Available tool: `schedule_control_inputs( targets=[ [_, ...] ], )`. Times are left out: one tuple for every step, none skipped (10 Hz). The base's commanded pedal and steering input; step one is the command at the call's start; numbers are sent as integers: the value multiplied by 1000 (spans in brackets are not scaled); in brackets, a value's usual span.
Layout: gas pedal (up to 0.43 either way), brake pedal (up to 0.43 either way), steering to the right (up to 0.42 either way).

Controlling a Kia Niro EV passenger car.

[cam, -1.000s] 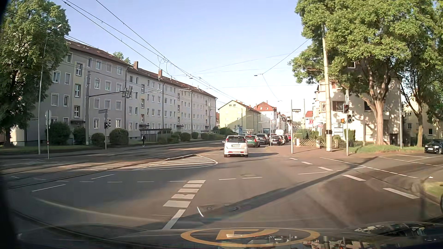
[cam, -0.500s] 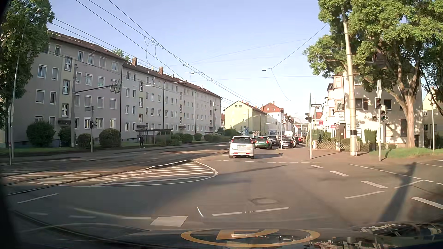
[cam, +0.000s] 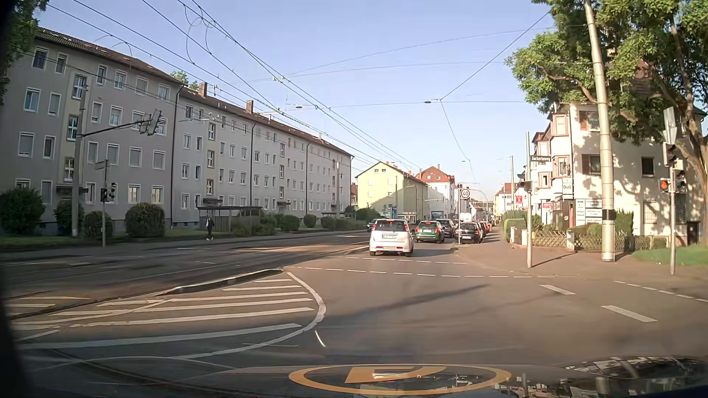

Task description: Follow the waypoints while adhering to traffic rules and regulations

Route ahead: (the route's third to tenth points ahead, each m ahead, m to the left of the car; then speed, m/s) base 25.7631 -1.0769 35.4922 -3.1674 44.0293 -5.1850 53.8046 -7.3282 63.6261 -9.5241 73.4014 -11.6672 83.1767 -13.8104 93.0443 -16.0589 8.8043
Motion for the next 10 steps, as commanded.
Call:
schedule_control_inputs(
  targets=[
    [39, 0, 10],
    [0, 0, 11],
    [0, 0, 11],
    [0, 0, 11],
    [0, 0, 10],
    [0, 0, 10],
    [0, 0, 10],
    [0, 0, 10],
    [0, 0, 10],
    [0, 0, 10]
  ],
)
